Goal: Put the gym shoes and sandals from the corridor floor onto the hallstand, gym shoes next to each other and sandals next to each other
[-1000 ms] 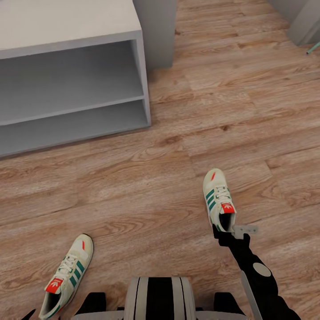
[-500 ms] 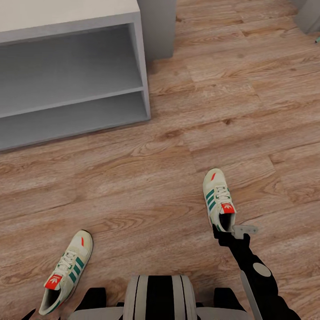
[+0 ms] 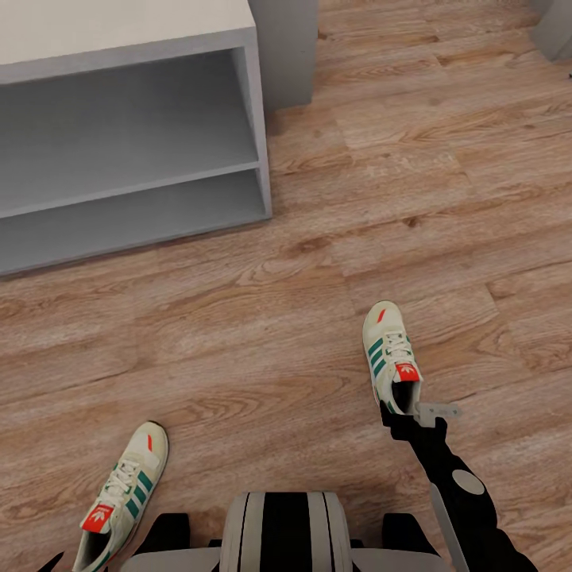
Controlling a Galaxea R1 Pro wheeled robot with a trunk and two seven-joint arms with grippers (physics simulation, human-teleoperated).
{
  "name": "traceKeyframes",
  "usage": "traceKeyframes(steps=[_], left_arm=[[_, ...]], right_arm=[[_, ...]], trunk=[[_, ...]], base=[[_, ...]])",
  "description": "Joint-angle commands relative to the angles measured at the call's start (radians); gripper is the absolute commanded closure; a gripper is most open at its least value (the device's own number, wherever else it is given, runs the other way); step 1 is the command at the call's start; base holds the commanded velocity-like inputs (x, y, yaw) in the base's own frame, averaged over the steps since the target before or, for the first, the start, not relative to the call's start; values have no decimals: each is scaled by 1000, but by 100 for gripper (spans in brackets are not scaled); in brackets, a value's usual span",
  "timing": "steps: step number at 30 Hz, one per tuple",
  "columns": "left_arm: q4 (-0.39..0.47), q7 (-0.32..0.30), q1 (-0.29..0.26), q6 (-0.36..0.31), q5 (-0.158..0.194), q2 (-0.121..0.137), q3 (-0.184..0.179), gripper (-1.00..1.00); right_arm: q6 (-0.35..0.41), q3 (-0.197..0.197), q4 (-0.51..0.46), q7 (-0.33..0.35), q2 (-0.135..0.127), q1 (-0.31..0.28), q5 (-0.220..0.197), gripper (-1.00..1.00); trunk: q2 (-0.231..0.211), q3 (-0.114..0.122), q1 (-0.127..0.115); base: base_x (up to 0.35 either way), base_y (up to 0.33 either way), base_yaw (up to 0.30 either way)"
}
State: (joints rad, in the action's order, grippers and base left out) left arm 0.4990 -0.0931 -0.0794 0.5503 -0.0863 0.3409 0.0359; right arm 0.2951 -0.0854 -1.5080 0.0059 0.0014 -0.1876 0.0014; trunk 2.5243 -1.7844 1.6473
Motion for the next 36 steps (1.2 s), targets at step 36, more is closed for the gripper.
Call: traceKeyframes(steps=[36], left_arm=[[0, -2, 0, 4, -9, -2, 4, -100]], right_arm=[[6, -2, -1, 0, 0, 1, 0, 100]], trunk=[[1, -25, 1]], base=[[21, 1, 0]])
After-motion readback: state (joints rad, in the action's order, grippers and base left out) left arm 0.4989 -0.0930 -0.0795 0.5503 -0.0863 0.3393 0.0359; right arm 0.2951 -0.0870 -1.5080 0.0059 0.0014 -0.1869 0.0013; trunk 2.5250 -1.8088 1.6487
